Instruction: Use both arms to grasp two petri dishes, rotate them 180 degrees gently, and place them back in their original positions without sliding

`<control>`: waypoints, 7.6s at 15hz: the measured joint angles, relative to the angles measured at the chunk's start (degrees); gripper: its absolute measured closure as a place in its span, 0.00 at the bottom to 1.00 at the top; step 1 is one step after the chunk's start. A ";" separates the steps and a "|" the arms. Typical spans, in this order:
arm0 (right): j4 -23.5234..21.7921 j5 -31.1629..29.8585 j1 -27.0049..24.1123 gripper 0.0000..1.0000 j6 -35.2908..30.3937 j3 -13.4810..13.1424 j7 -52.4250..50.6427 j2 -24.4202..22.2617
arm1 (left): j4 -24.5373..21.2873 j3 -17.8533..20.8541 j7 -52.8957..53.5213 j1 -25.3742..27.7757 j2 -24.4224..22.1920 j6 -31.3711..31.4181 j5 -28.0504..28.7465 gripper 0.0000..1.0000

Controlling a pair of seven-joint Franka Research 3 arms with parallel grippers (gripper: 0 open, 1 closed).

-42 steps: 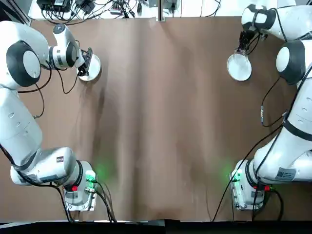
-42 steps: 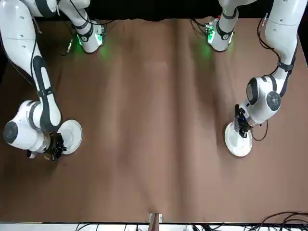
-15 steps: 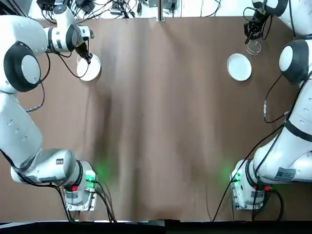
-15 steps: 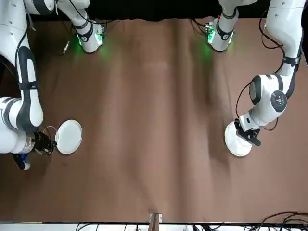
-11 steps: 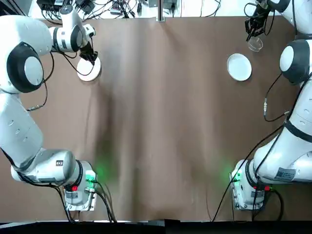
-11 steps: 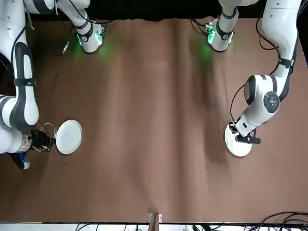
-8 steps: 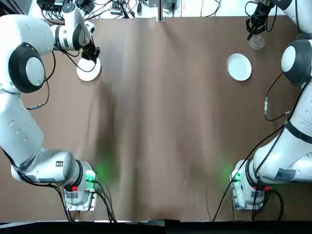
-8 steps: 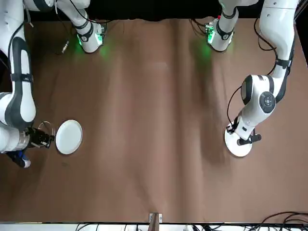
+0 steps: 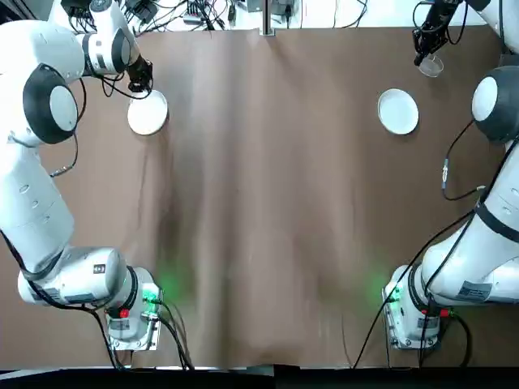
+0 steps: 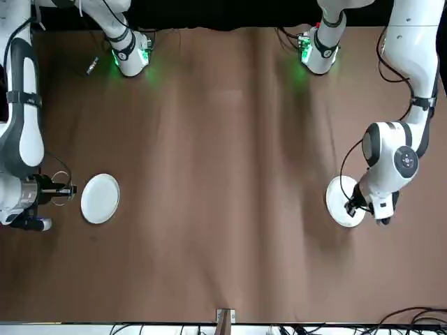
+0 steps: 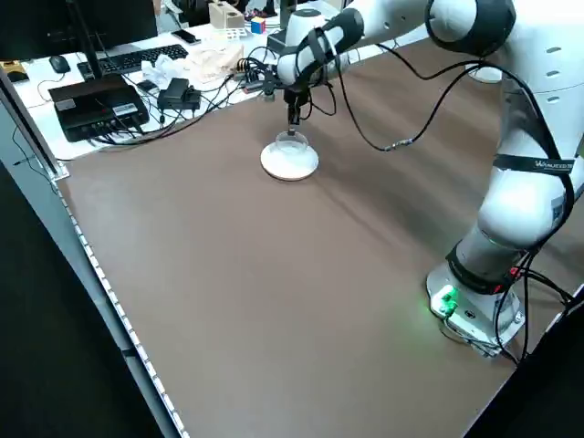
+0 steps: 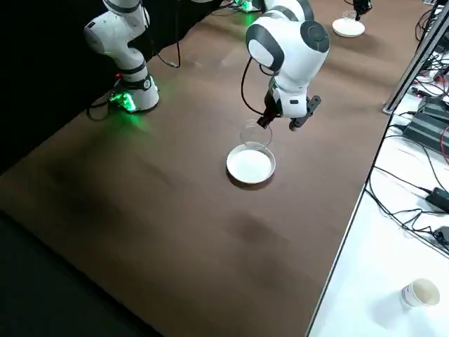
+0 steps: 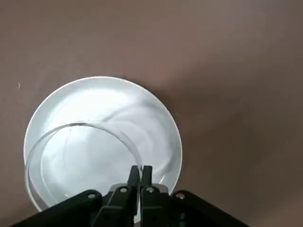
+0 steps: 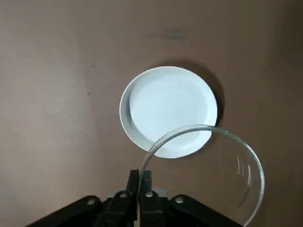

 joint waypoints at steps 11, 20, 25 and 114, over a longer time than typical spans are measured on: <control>-0.83 -0.77 0.86 0.96 -0.19 0.07 -26.74 0.01 | 3.39 -0.19 -20.27 -0.55 6.21 -0.15 -0.02 0.96; -3.74 -5.34 2.46 0.96 4.59 -0.15 -57.13 0.07 | 4.40 -0.08 -20.45 -0.07 7.83 -0.38 -0.02 0.96; -5.98 -6.04 1.90 0.96 7.36 -0.43 -73.14 0.17 | 4.40 0.06 -20.15 0.84 8.01 -0.71 -0.02 0.96; 10.77 -2.62 5.12 0.00 -12.78 -0.62 8.77 -13.58 | 17.09 5.04 54.49 -10.49 -34.38 -50.98 -0.06 0.00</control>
